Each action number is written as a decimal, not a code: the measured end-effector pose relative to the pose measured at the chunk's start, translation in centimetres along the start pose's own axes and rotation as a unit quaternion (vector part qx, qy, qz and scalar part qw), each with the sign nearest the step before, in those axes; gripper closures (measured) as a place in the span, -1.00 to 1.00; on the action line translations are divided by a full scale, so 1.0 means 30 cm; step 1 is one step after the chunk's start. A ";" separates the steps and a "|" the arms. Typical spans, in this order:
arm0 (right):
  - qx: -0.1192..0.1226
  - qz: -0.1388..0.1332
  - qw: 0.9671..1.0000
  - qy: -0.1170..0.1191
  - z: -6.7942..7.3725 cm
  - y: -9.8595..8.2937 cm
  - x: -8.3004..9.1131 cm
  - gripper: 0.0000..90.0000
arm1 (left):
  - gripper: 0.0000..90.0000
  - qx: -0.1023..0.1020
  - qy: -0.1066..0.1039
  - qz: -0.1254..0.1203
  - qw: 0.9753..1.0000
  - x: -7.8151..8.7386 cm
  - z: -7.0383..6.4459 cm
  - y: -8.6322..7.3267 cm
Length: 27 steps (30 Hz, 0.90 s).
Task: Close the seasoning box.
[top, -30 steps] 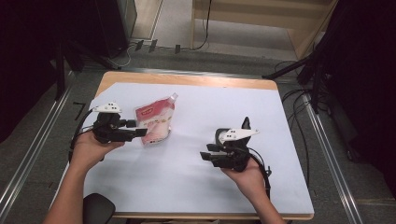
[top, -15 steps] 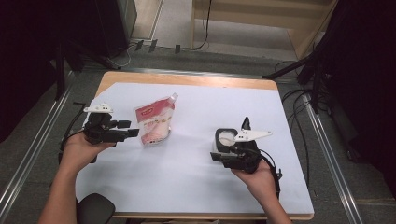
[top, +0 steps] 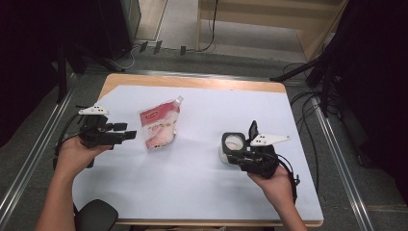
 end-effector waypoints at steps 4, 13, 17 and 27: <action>0.007 0.014 1.000 -0.002 -0.003 -0.008 0.007 0.97 | -0.10 0.005 0.002 0.000 1.000 -0.005 0.008 -0.001; 0.000 0.016 1.000 0.007 -0.035 -0.011 0.059 1.00 | -0.11 0.004 0.007 0.007 1.000 -0.020 0.014 -0.003; 0.009 0.012 1.000 -0.002 -0.051 -0.011 0.098 1.00 | -0.12 0.004 0.008 0.010 1.000 -0.023 0.015 -0.005; -0.015 0.010 1.000 -0.023 -0.119 -0.037 0.190 1.00 | -0.13 -0.003 0.010 0.013 1.000 -0.037 0.010 0.000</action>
Point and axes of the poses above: each handheld gripper's, and its own axes: x roughly backward along the jaws, y roughly out of its top, z roughly to its left, the point moved 2 cm from there along -x, roughly forward along the jaws, and after that the axes turned 8 degrees about x, right-handed, at the moved point
